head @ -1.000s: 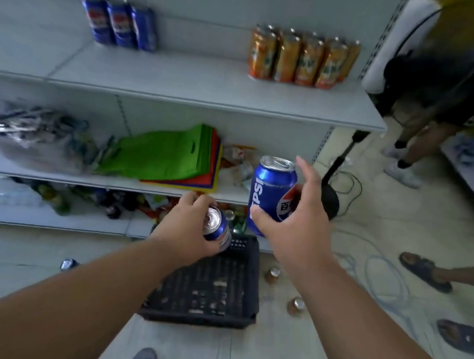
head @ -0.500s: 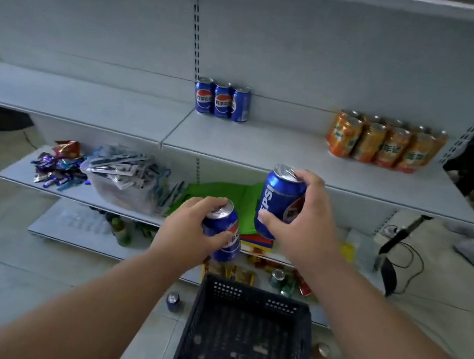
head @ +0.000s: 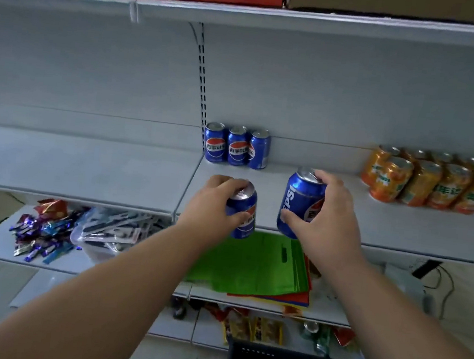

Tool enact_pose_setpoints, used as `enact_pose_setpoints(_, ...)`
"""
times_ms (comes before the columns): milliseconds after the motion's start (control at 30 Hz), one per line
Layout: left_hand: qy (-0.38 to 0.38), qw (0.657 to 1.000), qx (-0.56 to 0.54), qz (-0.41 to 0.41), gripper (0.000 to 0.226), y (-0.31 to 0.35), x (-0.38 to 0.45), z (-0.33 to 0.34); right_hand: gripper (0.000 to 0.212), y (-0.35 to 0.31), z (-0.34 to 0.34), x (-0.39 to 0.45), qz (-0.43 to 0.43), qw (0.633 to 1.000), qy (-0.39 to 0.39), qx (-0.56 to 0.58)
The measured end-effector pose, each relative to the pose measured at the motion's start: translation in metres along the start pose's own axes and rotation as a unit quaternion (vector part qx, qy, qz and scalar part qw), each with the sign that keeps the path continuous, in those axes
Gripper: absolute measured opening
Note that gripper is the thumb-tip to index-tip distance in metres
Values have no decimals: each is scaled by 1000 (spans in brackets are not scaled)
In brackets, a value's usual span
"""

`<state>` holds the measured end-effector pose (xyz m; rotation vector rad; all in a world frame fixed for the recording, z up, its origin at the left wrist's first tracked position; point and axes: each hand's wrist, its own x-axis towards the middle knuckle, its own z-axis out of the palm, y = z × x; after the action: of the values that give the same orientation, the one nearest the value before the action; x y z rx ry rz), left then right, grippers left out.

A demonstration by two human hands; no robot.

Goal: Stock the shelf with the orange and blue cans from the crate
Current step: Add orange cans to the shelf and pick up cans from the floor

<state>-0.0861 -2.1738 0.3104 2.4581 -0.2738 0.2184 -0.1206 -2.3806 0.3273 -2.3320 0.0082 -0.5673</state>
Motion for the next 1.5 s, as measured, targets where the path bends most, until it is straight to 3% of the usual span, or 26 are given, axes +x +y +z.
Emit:
enact_pose_setpoints(133,-13,999,25,-14,61,-40,65,-17,87,-16,46,37,38,999,-21,12)
enact_pose_setpoints(300,-7,999,52,-13,55,-90,127,-23,85,-27,99,82,24,999,-41,8)
enact_pose_setpoints(667,-7,999,42,-3,57,-140,197,-12,80,-19,174,122,48,997,-41,32)
enact_pose_setpoints(867,-18,1000,15,4,64,-145,188,-12,79,-14,191,121,57,997,-47,29)
enact_pose_setpoints(1000,56,995,79,15,65,-148,129,8,81,-10,201,119,44,998,-41,-18)
enact_pose_setpoints(1133,-82,988,127,23,62,-145,99,40,78,-14,212,137,9,998,-15,-53)
enact_pose_setpoints(1300,-97,982,164,17,69,-148,104,51,74,-20,224,150,17,999,-33,-34)
enact_pose_setpoints(1500,-83,981,176,29,69,-149,103,51,88,-11,233,141,2,997,-32,-71)
